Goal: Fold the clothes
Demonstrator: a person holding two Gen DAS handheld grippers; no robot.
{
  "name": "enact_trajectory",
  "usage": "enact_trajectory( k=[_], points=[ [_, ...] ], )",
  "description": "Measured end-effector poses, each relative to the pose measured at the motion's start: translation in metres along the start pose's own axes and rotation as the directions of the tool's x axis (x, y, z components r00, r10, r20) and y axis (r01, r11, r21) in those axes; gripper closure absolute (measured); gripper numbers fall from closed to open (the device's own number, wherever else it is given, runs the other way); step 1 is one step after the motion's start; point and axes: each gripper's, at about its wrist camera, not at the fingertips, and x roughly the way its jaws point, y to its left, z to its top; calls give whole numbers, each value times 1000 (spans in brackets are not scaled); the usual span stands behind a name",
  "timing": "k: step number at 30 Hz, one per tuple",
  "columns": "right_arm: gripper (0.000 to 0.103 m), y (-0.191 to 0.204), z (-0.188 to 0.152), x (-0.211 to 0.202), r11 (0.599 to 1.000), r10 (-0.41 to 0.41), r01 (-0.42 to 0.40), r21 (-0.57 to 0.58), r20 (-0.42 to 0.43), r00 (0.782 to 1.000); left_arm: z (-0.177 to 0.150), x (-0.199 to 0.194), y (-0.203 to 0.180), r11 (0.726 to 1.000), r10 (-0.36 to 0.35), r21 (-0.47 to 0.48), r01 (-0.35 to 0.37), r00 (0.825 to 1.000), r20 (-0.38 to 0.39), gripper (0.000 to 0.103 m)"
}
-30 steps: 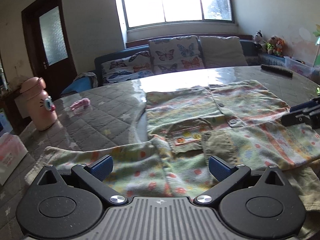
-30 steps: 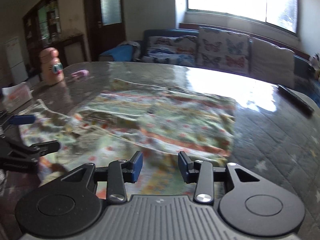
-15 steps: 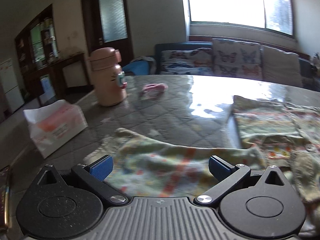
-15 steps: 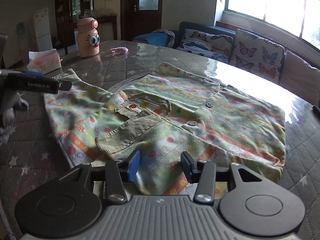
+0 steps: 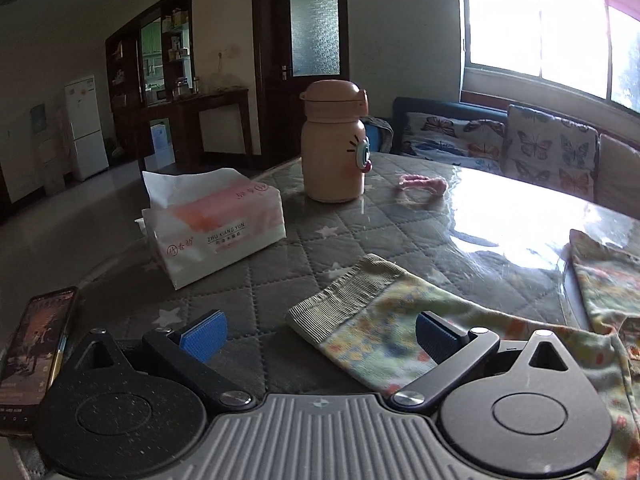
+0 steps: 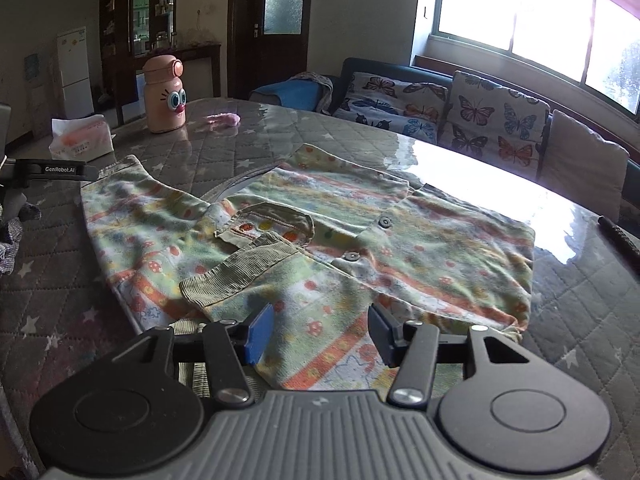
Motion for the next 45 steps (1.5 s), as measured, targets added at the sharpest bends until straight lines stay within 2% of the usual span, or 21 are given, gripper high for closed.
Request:
enact_trajectory(
  k=[3, 9, 14, 16, 17, 18, 19, 21, 24, 27, 32, 35, 36, 39, 45],
  points=[
    [50, -1, -1, -4, 1000, -3, 3, 4, 5, 1000, 1, 4, 7, 999, -19, -34, 18, 1000, -14, 8],
    [50, -3, -4, -6, 1000, -4, 4, 13, 6, 1000, 2, 16, 17, 994, -56, -97, 48, 995, -79, 33],
    [50, -7, -7, -9, 1000, -6, 5, 28, 11, 1000, 0, 21, 17, 994, -34, -105, 24, 995, -94, 48],
    [50, -9, -9, -9, 999, -9, 9, 33, 7, 1000, 1, 21, 16, 995, -27, -101, 18, 995, -95, 67],
    [50, -10, -10, -10, 999, -9, 9, 35, 6, 1000, 2, 22, 16, 994, -31, -103, 21, 995, -96, 70],
    [50, -10, -10, -11, 999, -10, 9, 38, 8, 1000, 3, 22, 15, 994, -43, -109, 32, 994, -100, 82],
    [50, -11, -11, -11, 999, -10, 10, 42, 10, 1000, 4, 22, 15, 992, -57, -119, 45, 993, -104, 89],
    [50, -12, -12, -13, 999, -11, 11, 48, 14, 1000, 8, 16, 11, 990, -82, -126, 71, 993, -89, 95],
    [50, -14, -12, -18, 998, -20, 18, 60, 24, 1000, 15, -3, -1, 981, -159, -114, 154, 986, -42, 97],
    [50, -18, -14, -22, 997, -29, 26, 72, 32, 999, 22, -28, -19, 966, -248, -75, 248, 969, 12, 98],
    [50, -26, -17, -28, 994, -42, 37, 101, 44, 998, 30, -67, -61, 913, -409, 31, 408, 910, 74, 99],
    [50, -32, -19, -31, 993, -48, 43, 113, 46, 998, 31, -81, -80, 879, -476, 70, 471, 876, 83, 99],
    [50, -33, -19, -32, 993, -51, 45, 114, 47, 998, 30, -84, -86, 873, -487, 80, 481, 869, 85, 99],
    [50, -35, -20, -34, 992, -57, 51, 116, 52, 997, 27, -88, -92, 872, -487, 95, 480, 869, 88, 99],
    [50, -37, -21, -32, 991, -56, 50, 127, 47, 997, 19, -73, -72, 908, -416, 70, 412, 907, 67, 99]
  ],
)
